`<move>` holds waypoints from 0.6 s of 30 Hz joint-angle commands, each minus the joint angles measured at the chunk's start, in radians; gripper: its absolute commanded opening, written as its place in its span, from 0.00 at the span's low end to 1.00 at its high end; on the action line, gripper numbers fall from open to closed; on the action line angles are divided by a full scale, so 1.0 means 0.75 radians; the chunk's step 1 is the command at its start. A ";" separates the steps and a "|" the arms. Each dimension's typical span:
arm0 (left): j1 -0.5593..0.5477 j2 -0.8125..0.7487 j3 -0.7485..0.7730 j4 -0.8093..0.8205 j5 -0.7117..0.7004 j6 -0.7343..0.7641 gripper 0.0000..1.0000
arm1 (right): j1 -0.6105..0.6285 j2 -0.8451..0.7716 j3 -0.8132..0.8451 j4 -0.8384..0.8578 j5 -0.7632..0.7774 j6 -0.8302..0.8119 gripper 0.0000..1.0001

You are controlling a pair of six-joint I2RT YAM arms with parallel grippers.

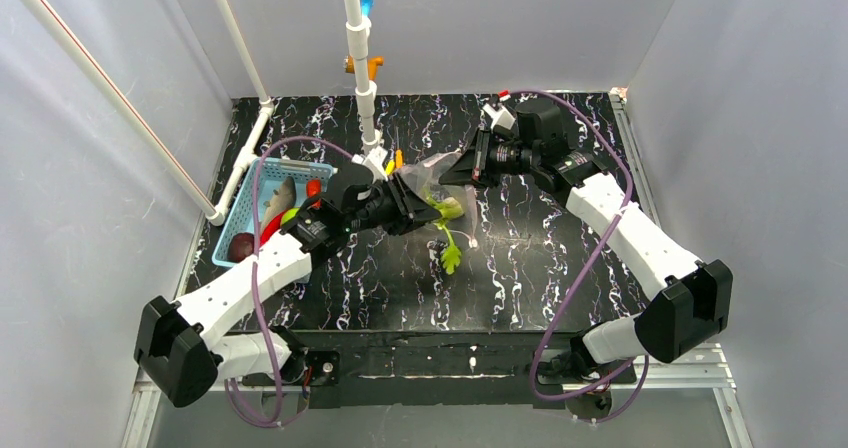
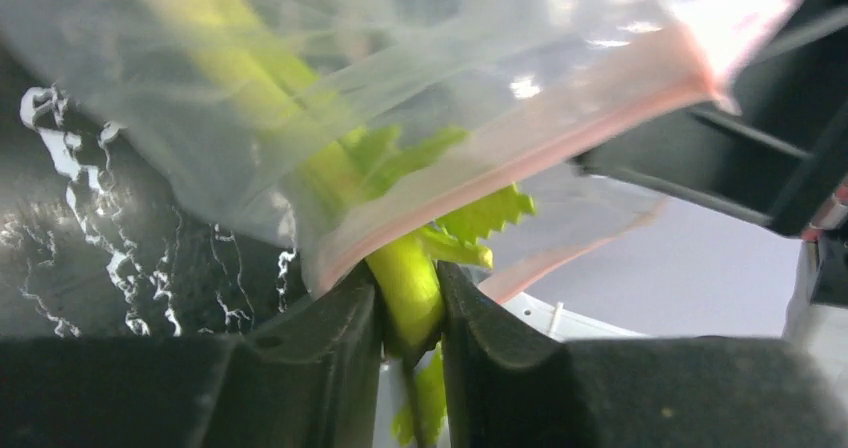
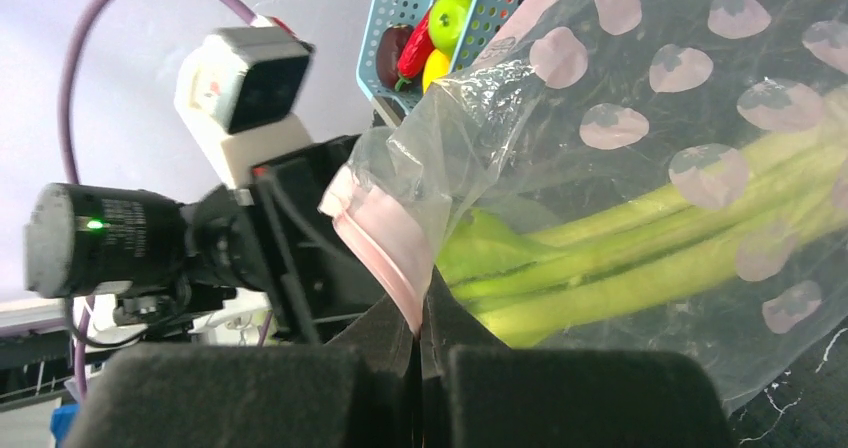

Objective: Place the food in the zip-top bag and seal the zipper
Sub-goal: Adjust the zipper food storage bag at the center of the board.

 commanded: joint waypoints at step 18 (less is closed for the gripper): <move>0.005 -0.172 0.329 -0.508 -0.099 0.567 0.48 | -0.007 0.081 0.237 -0.089 -0.111 -0.080 0.01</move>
